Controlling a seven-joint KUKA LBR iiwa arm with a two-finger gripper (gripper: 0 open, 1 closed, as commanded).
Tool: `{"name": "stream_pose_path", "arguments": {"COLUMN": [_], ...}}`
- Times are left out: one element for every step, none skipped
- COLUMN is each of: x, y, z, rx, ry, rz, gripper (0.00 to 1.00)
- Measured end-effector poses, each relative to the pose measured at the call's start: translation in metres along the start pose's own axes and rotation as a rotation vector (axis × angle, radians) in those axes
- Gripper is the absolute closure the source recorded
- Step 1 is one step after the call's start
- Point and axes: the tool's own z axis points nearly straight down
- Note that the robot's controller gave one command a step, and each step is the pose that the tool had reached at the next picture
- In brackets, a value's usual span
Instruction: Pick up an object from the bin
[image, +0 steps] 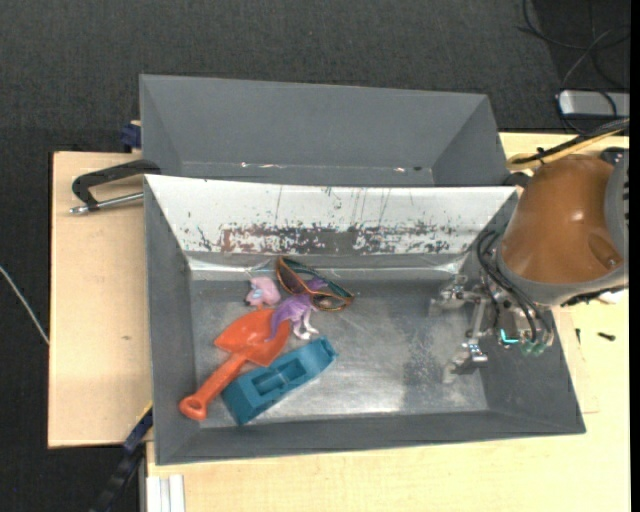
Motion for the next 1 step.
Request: {"name": "stream_pose_path", "arguments": {"x": [-0.0021], "y": [0.0003], "z": [-0.0043], "rx": [0.001], "ry": [-0.008], "rz": [-0.002], "gripper": [0.00]}}
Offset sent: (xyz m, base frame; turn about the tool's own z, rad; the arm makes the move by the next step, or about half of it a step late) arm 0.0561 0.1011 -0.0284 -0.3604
